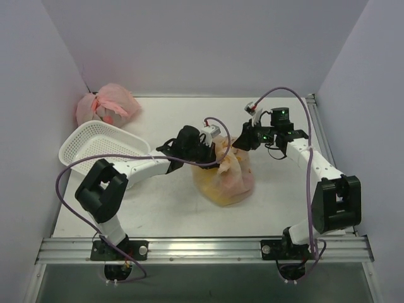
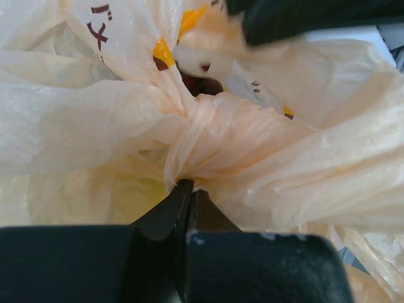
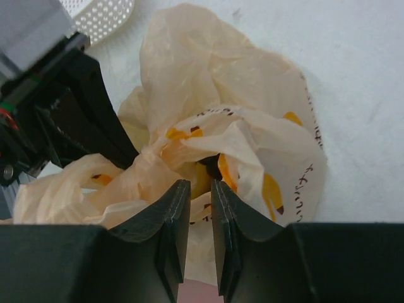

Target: Place the fake fruits into the plastic bag and tie a complex knot

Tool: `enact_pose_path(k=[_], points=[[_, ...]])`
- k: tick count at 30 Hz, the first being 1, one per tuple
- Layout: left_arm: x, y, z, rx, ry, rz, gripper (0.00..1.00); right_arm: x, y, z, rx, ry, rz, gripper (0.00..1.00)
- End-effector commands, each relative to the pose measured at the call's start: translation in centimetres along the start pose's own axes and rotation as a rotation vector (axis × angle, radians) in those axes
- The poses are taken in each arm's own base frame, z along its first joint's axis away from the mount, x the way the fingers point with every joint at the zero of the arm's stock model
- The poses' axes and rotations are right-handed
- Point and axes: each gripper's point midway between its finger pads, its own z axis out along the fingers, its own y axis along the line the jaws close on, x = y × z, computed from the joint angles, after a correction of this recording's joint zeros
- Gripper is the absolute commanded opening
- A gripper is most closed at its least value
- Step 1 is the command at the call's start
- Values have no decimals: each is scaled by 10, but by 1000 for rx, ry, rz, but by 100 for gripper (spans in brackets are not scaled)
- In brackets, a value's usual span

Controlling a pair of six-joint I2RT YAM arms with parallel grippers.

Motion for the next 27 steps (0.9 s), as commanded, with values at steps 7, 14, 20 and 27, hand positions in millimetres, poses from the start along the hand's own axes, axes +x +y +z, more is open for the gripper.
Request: enact_pose_path(k=[7, 14, 20, 27], points=[[-56, -18, 21, 136, -243, -58, 0, 59, 18, 2, -98, 135, 29, 24], [-75, -53, 23, 347, -302, -108, 0, 78, 41, 0, -175, 157, 155, 34], [-87, -78, 1, 442, -317, -90, 0, 65, 62, 3, -200, 67, 266, 47], [-45, -96, -27, 524, -212, -89, 0, 15, 74, -3, -223, -64, 318, 51]])
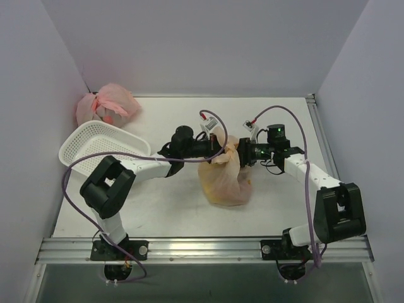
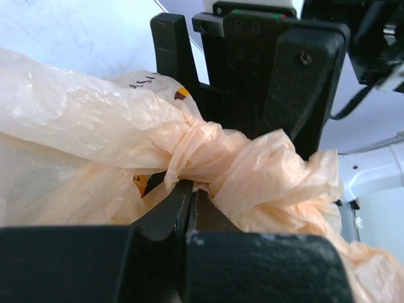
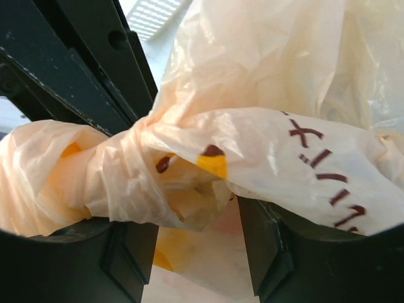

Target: Place the fake fruits into the plastic bag and tie a complex knot

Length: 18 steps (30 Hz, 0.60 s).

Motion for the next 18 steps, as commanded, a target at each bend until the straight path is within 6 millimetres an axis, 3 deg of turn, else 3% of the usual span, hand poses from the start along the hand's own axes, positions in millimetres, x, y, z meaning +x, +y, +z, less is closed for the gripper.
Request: enact_pose_path(k=[1, 7, 11, 16, 18], points=[[13, -49, -21, 169, 60, 32, 0, -41, 32, -7, -60, -117, -42, 53], [41, -75, -32, 282, 133, 63, 0, -22, 41, -5, -67, -93, -21, 64], [48, -75, -31, 291, 131, 52, 0, -15, 55, -4, -108, -103, -7, 65], [27, -89, -21, 353, 47, 72, 0, -5, 64, -3, -133, -104, 39, 66], [14, -98, -15, 384, 20, 92, 0, -15, 70, -5, -157, -166, 14, 68]])
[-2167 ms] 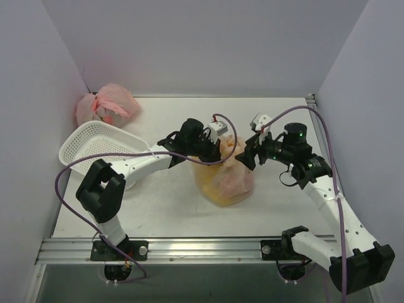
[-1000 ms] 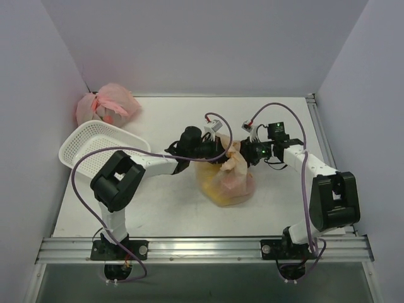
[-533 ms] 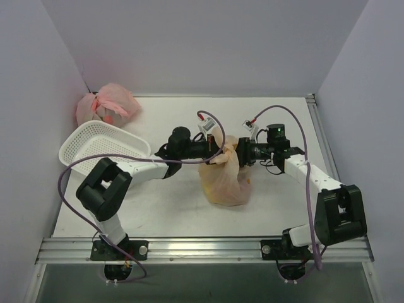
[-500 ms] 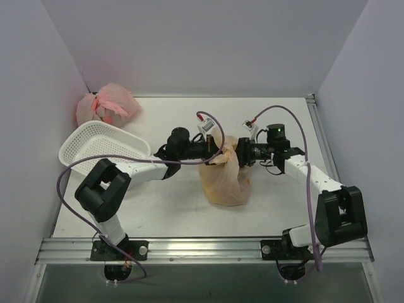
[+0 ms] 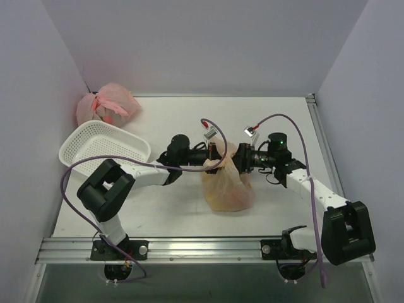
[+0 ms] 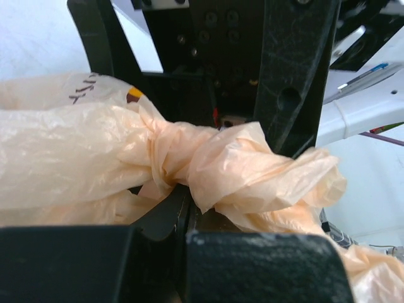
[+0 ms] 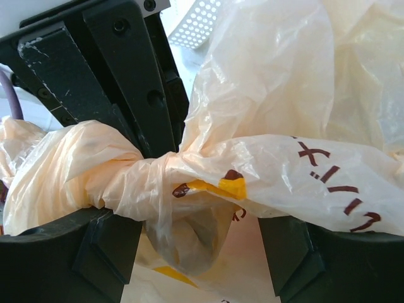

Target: Place the fake fruits into the plastic bag and tie a complex knot

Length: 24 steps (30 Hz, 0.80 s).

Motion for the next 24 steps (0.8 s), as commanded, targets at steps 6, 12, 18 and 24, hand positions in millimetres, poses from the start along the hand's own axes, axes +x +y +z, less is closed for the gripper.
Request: enact_pose_path(k=[6, 12, 18, 24], points=[[-61, -78, 18, 256, -59, 175, 0, -77, 45, 3, -100, -284, -86, 71], [-48, -97, 11, 340, 45, 176, 0, -111, 56, 3, -85, -421, -32, 71], [-27, -54, 10, 210, 12, 137, 0, -67, 15, 6, 13, -413, 91, 72], [-4, -39, 15, 229, 86, 102, 0, -23, -2, 0, 59, -280, -27, 70]])
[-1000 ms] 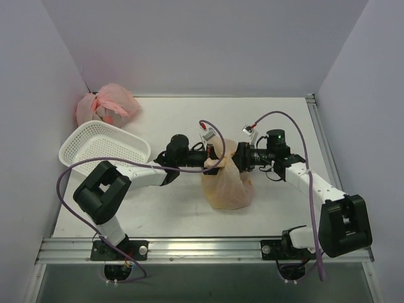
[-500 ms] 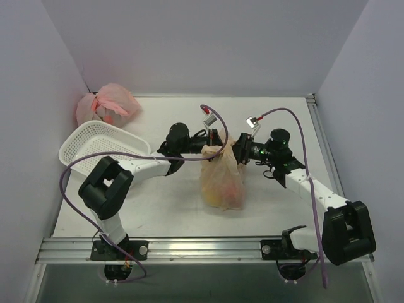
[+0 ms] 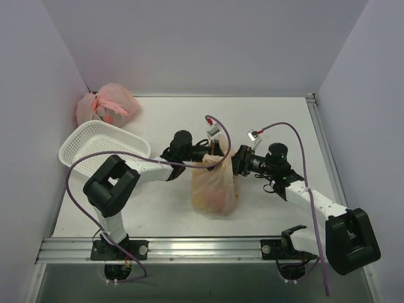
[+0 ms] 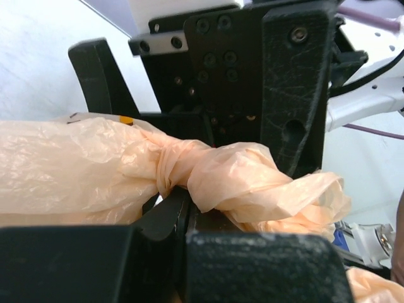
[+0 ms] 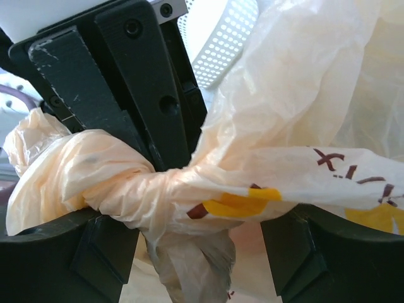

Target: Place the fake fruits into the plastic bag and tie a complex knot

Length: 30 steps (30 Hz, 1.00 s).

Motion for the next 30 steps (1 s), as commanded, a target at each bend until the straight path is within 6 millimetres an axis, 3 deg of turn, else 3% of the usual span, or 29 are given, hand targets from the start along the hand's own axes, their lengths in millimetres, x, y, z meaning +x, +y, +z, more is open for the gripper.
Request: enact_pose_path(k=[1, 5, 7, 8, 9, 12, 15, 16, 17, 19, 21, 24, 30], points=[[12, -31, 9, 143, 72, 79, 0, -15, -10, -8, 62, -43, -144, 70], [14, -34, 8, 160, 86, 84, 0, 2, -8, -28, 108, 85, -219, 69], [12, -36, 6, 161, 83, 89, 0, 4, -9, -36, 129, 110, -302, 70], [12, -37, 5, 160, 84, 83, 0, 5, -4, -42, 145, 121, -307, 78], [11, -40, 4, 166, 83, 89, 0, 5, -3, -46, 153, 124, -315, 80], [9, -44, 3, 169, 79, 94, 0, 3, -1, -59, 187, 145, -311, 78], [7, -46, 2, 172, 77, 94, 0, 3, -3, -69, 201, 156, -263, 58], [7, -46, 2, 171, 76, 92, 0, 4, -4, -70, 202, 156, -252, 42], [7, -46, 1, 171, 76, 90, 0, 5, -4, -72, 202, 160, -241, 34], [6, -48, 1, 173, 74, 95, 0, 7, -5, -72, 203, 161, -232, 21], [6, -49, 1, 178, 77, 100, 0, 2, -4, -68, 188, 138, -216, 18], [7, -50, 0, 183, 83, 102, 0, -8, -6, -62, 186, 111, -200, 19], [16, -54, 4, 210, 115, 100, 0, -27, 9, -55, 135, 49, -208, 34]])
